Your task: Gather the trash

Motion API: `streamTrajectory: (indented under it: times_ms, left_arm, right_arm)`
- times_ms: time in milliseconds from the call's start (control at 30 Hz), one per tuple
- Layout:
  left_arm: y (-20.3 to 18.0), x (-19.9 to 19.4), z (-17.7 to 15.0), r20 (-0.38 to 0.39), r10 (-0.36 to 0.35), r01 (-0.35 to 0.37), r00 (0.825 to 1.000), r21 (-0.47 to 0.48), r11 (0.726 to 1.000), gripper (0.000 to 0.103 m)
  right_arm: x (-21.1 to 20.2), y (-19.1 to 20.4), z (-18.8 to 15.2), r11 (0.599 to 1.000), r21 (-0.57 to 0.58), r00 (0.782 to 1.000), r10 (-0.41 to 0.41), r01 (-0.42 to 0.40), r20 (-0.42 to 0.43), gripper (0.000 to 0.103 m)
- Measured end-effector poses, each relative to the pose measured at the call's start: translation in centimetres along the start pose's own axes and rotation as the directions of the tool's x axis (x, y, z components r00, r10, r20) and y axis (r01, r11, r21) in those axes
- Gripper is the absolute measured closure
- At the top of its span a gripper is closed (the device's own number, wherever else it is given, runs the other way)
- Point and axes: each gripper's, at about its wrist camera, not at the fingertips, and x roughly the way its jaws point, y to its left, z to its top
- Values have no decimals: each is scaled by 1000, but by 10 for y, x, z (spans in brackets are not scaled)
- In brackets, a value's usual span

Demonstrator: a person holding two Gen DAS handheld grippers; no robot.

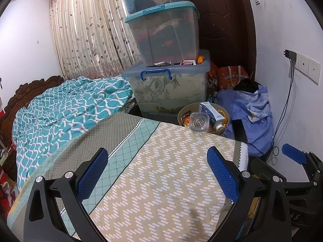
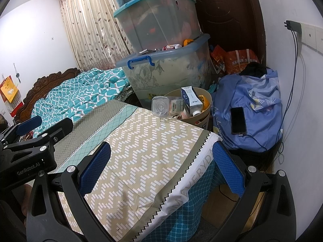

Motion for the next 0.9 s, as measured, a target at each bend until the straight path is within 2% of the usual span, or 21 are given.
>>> streamTrajectory:
  times_ms: [900]
  left_arm:
    - [1, 1, 0, -5, 0, 0, 1000, 3, 1000, 8]
  right_arm:
    - [1, 0, 1, 1000, -1, 1000, 0, 0, 1, 3]
